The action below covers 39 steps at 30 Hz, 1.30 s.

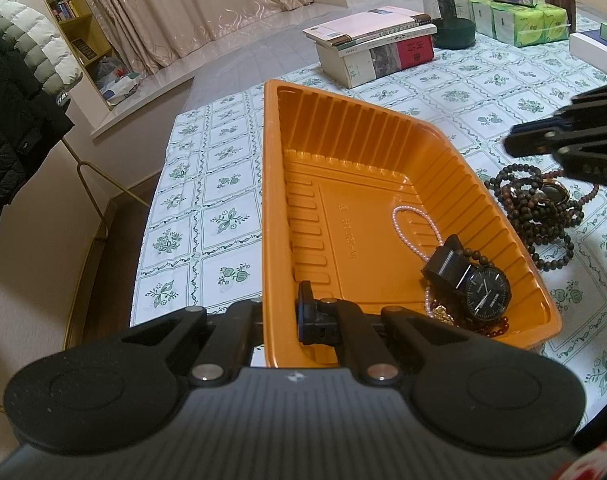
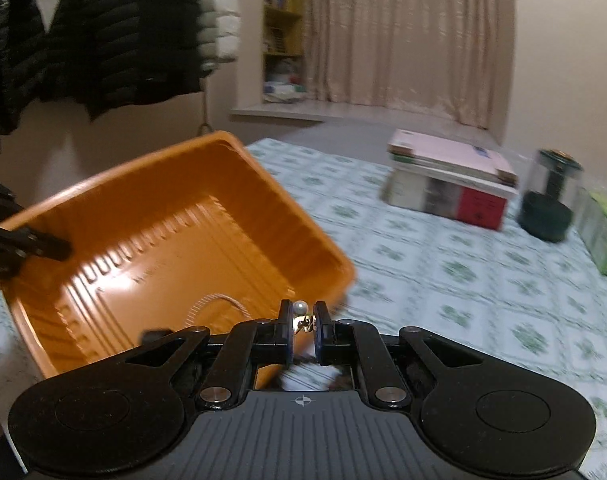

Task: Organize jewelry
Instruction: 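Lower the pearl earring into the tray and open the right gripper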

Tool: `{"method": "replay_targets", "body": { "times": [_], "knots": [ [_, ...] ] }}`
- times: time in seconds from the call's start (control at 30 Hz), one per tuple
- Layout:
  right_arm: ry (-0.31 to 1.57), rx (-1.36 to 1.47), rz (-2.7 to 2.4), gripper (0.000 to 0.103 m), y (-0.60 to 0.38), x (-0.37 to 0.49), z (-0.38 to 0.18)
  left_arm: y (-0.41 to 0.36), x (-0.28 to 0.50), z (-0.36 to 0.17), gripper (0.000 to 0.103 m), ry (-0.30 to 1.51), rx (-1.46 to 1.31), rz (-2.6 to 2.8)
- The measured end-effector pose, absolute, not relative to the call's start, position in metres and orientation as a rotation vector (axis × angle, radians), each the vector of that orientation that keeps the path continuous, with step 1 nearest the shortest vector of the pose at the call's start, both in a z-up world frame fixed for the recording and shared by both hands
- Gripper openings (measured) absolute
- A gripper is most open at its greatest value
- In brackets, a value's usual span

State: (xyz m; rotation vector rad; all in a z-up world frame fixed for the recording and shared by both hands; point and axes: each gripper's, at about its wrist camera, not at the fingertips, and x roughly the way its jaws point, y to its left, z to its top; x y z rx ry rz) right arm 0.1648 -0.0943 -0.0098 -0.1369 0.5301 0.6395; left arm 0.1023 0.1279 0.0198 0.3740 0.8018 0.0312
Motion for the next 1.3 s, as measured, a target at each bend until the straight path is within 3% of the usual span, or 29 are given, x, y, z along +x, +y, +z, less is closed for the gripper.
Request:
{"method": "replay_targets", "body": {
  "times": [1.3],
  "knots": [
    [0.568, -0.130, 0.767, 0.012, -0.048, 0.168, -0.017, 0.128, 0.103, 0.020, 0.003, 0.799, 0.367, 0.029]
  ]
}}
